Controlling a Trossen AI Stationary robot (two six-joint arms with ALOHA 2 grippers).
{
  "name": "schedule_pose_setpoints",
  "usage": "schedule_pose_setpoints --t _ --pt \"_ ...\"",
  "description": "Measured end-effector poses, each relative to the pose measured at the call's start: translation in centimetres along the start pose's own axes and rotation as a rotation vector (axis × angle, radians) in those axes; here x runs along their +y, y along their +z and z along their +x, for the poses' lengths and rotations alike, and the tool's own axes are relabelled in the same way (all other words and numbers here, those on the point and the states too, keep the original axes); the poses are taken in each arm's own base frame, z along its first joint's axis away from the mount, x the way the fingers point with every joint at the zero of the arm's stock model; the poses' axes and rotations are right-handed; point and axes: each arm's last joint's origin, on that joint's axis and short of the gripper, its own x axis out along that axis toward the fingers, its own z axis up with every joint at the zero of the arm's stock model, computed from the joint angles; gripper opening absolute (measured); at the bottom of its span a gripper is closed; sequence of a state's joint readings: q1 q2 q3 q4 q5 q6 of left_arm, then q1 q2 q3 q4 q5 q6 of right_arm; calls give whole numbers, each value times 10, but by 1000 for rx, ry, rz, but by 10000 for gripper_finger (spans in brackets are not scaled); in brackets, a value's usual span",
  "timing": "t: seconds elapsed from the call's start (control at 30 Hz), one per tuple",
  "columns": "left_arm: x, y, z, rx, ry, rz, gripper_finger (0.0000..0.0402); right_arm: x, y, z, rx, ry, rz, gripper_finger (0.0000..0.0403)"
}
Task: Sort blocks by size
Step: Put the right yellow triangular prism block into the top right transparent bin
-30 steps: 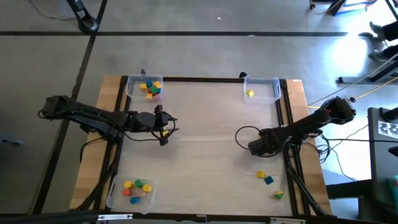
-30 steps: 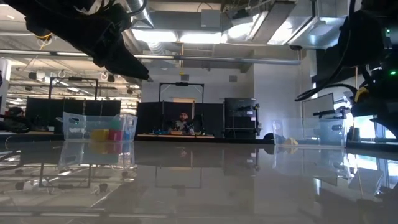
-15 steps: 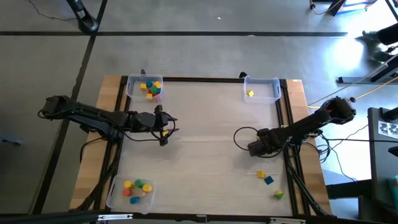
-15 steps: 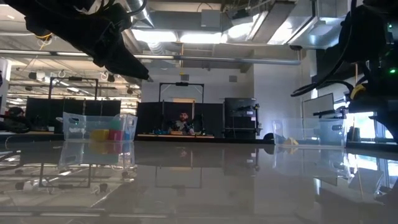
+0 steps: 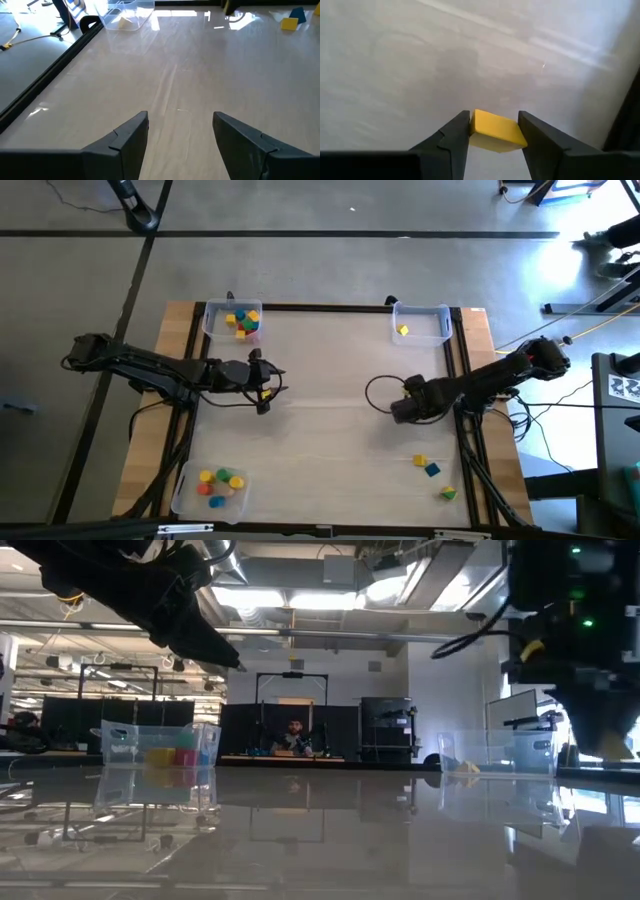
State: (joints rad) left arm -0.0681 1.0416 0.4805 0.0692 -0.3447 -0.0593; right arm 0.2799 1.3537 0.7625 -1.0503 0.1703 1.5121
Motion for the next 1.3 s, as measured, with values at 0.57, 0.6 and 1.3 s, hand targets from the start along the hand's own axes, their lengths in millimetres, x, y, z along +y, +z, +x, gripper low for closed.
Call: schedule_pose_setpoints --t 0.57,0.6,1.3 --pt "0 0 0 1 0 -15 210 -28 142 -38 -276 -128 -133 156" --pt "0 0 0 1 0 -15 210 -31 152 -38 -294 -124 -132 156" --pt "-1 0 0 1 -3 -68 210 -72 232 -9 -386 -122 -103 228"
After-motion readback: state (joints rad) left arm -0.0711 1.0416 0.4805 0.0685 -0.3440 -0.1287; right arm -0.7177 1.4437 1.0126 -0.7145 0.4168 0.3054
